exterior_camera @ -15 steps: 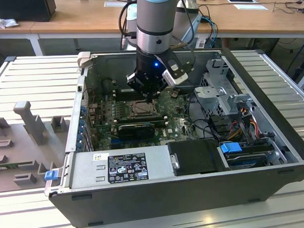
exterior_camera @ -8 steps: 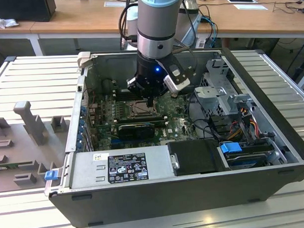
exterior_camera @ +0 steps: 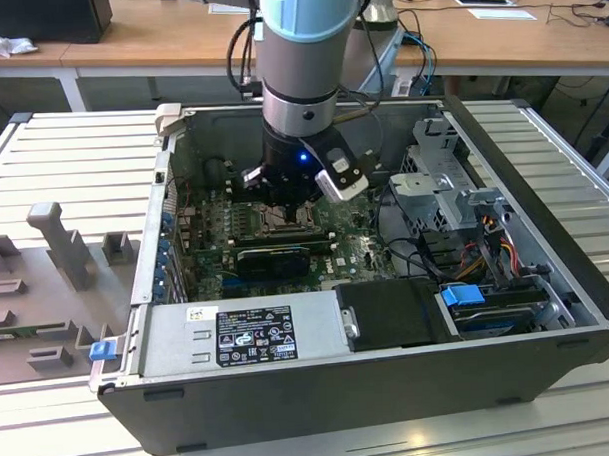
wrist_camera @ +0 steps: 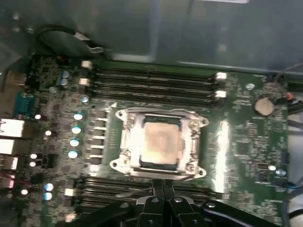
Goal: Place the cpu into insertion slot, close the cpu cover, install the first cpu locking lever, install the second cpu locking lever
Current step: 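Install the second cpu locking lever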
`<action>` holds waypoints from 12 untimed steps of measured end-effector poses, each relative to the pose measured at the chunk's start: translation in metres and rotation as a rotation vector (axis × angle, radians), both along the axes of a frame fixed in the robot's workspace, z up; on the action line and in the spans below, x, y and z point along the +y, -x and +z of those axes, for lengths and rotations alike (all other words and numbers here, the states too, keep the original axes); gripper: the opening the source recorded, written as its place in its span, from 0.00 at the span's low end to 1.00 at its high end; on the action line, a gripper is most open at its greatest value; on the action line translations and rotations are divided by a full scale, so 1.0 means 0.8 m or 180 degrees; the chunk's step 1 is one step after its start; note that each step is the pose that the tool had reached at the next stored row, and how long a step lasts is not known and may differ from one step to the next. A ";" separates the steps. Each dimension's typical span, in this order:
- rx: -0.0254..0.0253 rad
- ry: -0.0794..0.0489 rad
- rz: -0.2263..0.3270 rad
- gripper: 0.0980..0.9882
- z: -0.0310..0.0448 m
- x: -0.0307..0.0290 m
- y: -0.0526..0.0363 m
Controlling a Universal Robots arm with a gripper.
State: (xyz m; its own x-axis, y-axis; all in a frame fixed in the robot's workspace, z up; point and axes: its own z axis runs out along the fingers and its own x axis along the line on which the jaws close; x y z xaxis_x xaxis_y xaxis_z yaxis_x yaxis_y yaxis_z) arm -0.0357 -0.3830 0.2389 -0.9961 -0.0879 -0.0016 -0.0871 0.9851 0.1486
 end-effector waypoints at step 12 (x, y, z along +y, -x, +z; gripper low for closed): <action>0.0000 -0.0008 0.0003 0.01 -0.0280 -0.0012 0.024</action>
State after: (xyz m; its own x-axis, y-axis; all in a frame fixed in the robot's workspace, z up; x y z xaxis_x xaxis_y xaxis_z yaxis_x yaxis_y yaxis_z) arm -0.0547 -0.3840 0.2165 -0.9960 -0.0888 -0.0018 -0.0881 0.9846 0.1511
